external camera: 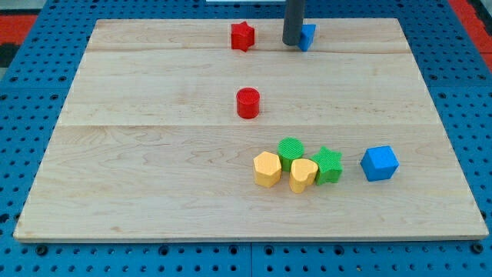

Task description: Move the red circle top left to the board

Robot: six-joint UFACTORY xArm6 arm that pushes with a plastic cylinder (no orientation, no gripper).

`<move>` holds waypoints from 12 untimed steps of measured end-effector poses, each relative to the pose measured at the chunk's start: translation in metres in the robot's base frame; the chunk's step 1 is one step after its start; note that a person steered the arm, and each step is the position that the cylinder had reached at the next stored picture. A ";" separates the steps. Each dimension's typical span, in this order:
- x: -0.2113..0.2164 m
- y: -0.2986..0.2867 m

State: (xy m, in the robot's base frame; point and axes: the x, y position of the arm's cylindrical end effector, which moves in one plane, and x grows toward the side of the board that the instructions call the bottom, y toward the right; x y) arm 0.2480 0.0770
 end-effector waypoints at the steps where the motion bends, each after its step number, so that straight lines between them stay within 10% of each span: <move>1: -0.021 -0.024; 4: -0.027 -0.072; 8: 0.176 -0.042; 10: 0.150 -0.137; 12: 0.123 -0.106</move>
State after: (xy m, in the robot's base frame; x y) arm 0.3708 -0.0290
